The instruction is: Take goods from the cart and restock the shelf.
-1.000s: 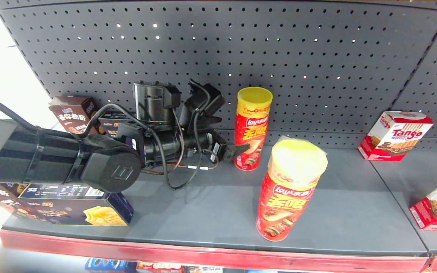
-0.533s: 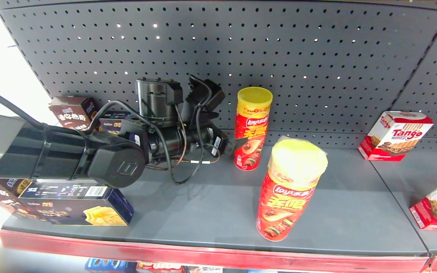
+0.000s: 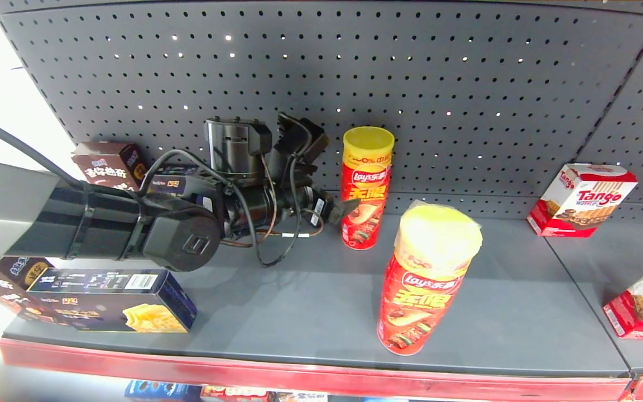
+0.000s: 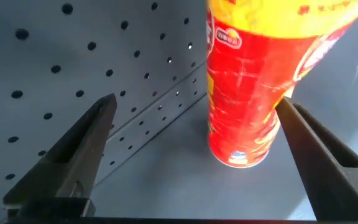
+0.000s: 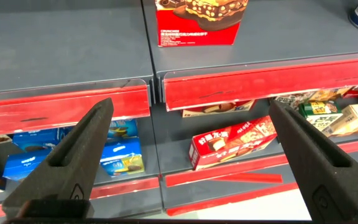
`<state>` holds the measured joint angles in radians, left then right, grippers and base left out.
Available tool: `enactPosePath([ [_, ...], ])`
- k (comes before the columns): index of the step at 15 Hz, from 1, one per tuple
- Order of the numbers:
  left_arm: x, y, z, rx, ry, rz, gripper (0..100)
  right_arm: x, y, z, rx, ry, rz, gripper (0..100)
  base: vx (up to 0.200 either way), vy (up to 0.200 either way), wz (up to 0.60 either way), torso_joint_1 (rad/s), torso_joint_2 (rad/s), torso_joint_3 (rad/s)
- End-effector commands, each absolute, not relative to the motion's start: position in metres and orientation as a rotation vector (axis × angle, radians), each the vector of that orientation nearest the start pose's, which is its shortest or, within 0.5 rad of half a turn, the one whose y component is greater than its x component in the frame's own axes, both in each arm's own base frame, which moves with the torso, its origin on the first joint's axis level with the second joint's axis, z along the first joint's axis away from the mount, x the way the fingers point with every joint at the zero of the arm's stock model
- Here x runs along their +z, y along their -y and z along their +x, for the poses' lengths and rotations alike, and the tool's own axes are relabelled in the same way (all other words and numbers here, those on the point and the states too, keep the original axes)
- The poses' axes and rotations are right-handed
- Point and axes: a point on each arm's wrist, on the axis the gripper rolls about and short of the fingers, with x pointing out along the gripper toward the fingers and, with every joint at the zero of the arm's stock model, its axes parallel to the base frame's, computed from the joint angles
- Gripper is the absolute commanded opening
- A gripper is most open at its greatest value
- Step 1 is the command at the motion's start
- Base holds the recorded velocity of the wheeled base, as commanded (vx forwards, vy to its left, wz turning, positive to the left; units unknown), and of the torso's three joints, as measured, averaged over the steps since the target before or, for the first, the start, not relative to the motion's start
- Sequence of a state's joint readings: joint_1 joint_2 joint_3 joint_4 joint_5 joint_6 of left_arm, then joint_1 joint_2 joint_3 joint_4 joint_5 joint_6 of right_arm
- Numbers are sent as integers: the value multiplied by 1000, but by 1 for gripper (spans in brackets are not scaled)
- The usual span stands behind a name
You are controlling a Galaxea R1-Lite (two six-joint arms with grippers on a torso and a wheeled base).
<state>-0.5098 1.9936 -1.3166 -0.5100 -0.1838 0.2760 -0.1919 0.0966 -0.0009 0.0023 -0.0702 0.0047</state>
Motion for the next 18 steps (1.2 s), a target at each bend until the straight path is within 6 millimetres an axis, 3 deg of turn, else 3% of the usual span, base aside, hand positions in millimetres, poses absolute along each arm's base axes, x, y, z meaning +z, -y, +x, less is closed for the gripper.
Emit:
enactPosePath([
  [1,203,202,355,-710,-78,293,100,77,-1,-15,-262,-99,11,100,0,0,0,0,0,0],
  [5,202,203,353,-707,-79,295,100,77,-1,-15,-262,-99,11,100,0,0,0,0,0,0],
  [8,213,196,327,-725,-27,297,100,77,-1,-15,-262,-101,11,100,0,0,0,0,0,0],
  [12,194,178,307,-657,-7,295,100,77,-1,-15,-262,-99,11,100,0,0,0,0,0,0],
  [15,198,175,317,-460,-23,306,100,77,-1,-15,-262,-101,11,100,0,0,0,0,0,0],
  [18,200,184,337,-405,-38,317,100,77,-1,-15,-262,-99,11,100,0,0,0,0,0,0],
])
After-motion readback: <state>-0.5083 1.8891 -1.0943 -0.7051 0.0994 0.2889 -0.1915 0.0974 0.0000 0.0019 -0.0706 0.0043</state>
